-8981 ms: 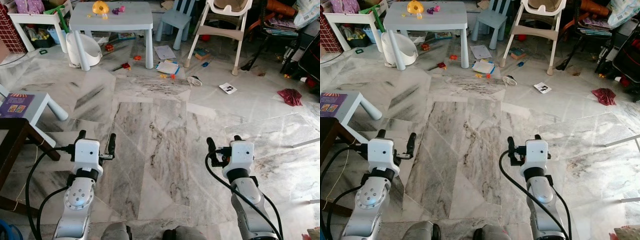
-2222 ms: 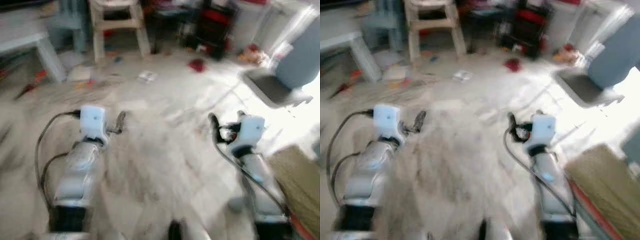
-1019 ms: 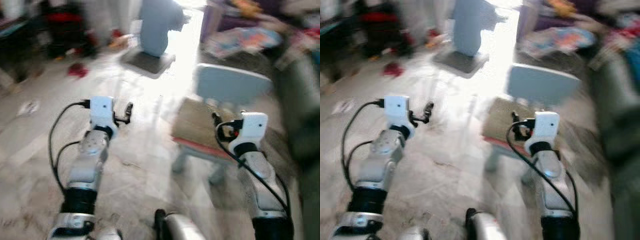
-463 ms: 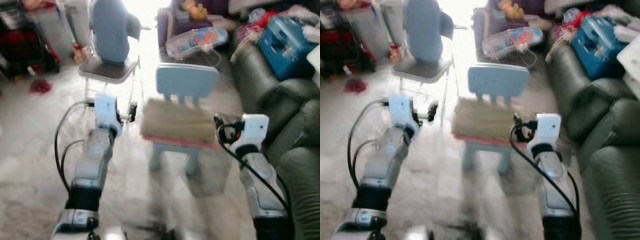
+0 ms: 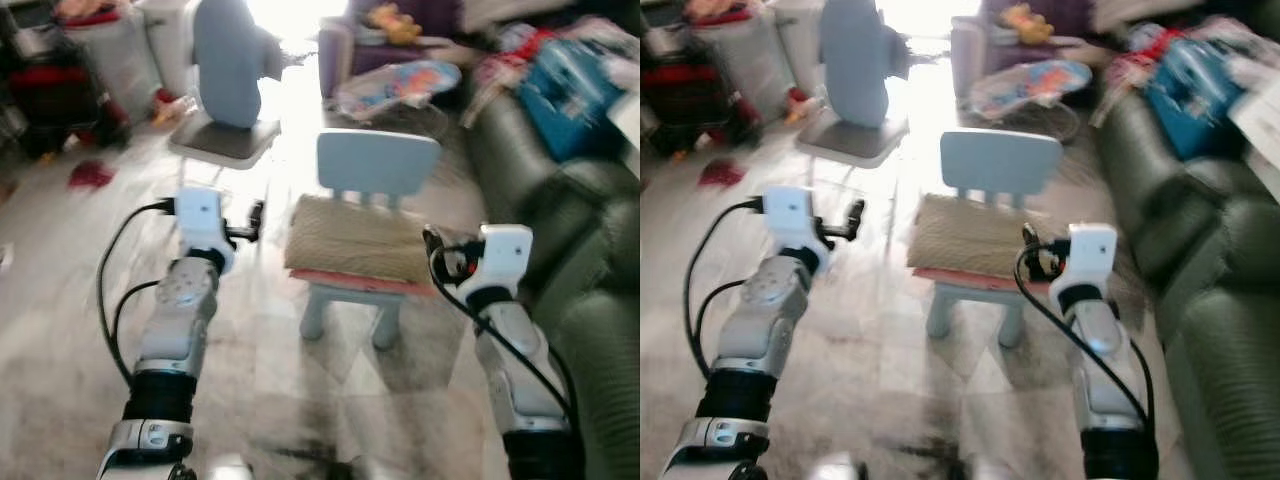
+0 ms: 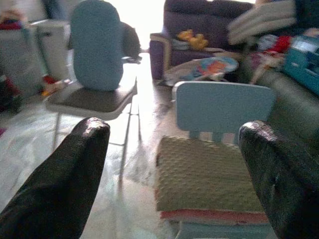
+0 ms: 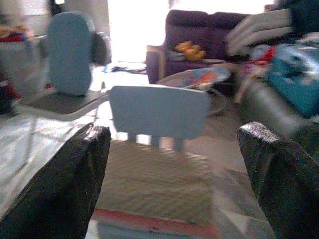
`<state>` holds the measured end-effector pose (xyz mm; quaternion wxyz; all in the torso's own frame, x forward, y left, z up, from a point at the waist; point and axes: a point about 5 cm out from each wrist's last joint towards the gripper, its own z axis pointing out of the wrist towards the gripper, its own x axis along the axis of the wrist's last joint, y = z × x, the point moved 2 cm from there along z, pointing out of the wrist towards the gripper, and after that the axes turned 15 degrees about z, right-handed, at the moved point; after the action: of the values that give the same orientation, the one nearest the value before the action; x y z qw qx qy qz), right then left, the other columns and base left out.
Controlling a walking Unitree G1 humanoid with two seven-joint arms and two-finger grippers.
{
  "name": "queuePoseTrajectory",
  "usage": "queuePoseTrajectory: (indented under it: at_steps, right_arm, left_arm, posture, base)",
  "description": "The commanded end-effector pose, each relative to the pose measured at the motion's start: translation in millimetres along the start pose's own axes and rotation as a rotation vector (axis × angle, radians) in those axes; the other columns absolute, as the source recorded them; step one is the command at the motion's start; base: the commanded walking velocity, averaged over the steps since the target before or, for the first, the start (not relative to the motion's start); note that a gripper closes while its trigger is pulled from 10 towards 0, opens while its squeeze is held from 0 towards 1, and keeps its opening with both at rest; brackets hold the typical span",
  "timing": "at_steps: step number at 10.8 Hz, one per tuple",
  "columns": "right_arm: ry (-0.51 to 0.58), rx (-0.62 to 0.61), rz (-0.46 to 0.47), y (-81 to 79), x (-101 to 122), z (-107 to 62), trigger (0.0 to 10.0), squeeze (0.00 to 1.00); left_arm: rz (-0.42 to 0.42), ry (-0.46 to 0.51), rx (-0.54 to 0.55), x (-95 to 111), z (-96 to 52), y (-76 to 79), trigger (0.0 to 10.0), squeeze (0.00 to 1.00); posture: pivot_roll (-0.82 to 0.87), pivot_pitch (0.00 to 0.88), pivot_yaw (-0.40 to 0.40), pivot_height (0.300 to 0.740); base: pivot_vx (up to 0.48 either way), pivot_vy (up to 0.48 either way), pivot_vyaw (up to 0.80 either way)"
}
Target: Move the pillow to the sofa
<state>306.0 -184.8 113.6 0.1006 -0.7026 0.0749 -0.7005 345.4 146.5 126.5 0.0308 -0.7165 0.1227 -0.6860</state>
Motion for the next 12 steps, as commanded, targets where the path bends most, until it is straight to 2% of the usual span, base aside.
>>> queuePoseTrajectory:
  at_steps: [1, 3, 7, 12]
  right_arm:
    - [-0.001, -0.019, 0.000, 5.4, 1, -0.5, 10.0, 0.00]
    - [-0.002, -0.014, -0.004, 5.0, 1, 0.1, 10.0, 0.00]
    - [-0.013, 0.004, -0.012, 2.4, 0, 0.8, 10.0, 0.00]
    - [-0.019, 0.062, -0.033, -4.9, -1, 0.5, 10.0, 0.00]
  left_arm:
    - [-0.006, 0.017, -0.023, 5, 2.2, 7.0, 10.0, 0.00]
    - [-0.009, 0.023, -0.020, 7, 2.5, 6.4, 10.0, 0.00]
    - [-0.010, 0.024, -0.009, 9, 2.7, 5.0, 10.0, 0.00]
    - [0.008, -0.007, 0.039, 4, 3.1, 0.4, 10.0, 0.00]
  posture:
    - [-0.09, 0.049, -0.041, 0.740]
    - [-0.09, 0.058, -0.039, 0.740]
    - [-0.09, 0.058, -0.037, 0.740]
    - [-0.08, 0.047, -0.041, 0.740]
  base:
    - [0.334, 0.000, -0.80]
    - [0.354, 0.000, -0.59]
    - [0.361, 0.076, 0.00]
    - [0.293, 0.380, 0.70]
